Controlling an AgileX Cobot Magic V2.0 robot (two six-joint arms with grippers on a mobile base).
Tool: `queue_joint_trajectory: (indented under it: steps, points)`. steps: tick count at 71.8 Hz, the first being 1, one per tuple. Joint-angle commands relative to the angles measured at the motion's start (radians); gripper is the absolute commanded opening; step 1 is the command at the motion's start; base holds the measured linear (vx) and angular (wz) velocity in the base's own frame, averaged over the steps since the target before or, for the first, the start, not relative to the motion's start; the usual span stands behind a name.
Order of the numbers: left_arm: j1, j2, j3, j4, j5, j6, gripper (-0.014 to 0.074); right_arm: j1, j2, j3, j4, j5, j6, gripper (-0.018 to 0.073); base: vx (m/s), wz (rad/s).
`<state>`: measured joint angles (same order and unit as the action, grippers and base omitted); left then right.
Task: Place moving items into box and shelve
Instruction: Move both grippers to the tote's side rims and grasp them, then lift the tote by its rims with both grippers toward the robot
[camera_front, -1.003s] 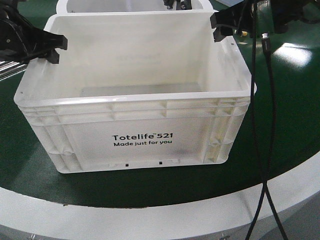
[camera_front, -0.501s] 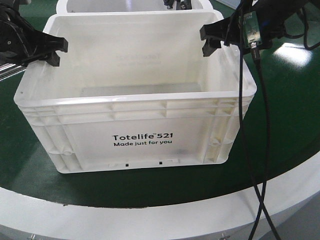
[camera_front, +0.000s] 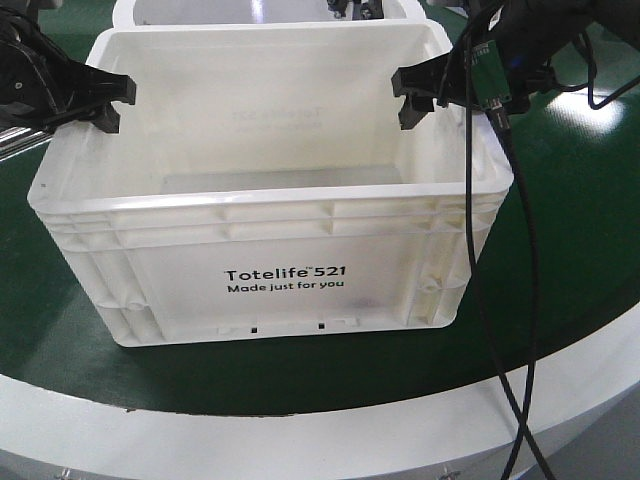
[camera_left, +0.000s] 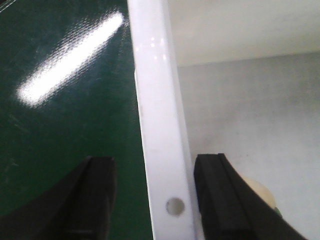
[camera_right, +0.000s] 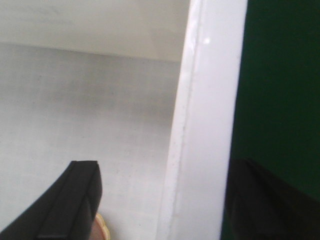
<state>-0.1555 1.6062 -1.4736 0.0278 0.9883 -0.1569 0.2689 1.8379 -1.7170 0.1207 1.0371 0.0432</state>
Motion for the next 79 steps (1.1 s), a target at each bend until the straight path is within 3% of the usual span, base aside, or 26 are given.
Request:
queue_joint_trajectory:
  steps: [1, 6, 19, 79]
  points:
    - [-0.003, -0.037, -0.033, -0.004, -0.042, 0.000, 0.0467, -0.004, -0.044, -0.034, 0.009, -0.040, -0.012, 0.0461, 0.00, 0.00]
    - [-0.003, -0.037, -0.033, -0.004, -0.042, 0.000, 0.0467, -0.004, -0.044, -0.034, 0.009, -0.045, -0.012, 0.0358, 0.00, 0.00]
    - [-0.003, -0.037, -0.033, -0.004, -0.041, 0.000, 0.0467, -0.004, -0.044, -0.034, 0.009, -0.051, -0.021, -0.0009, 0.00, 0.00]
    - [-0.003, -0.001, -0.034, -0.034, 0.000, 0.019, 0.0467, -0.004, -0.044, -0.034, 0.025, -0.050, -0.032, -0.0007, 0.00, 0.00]
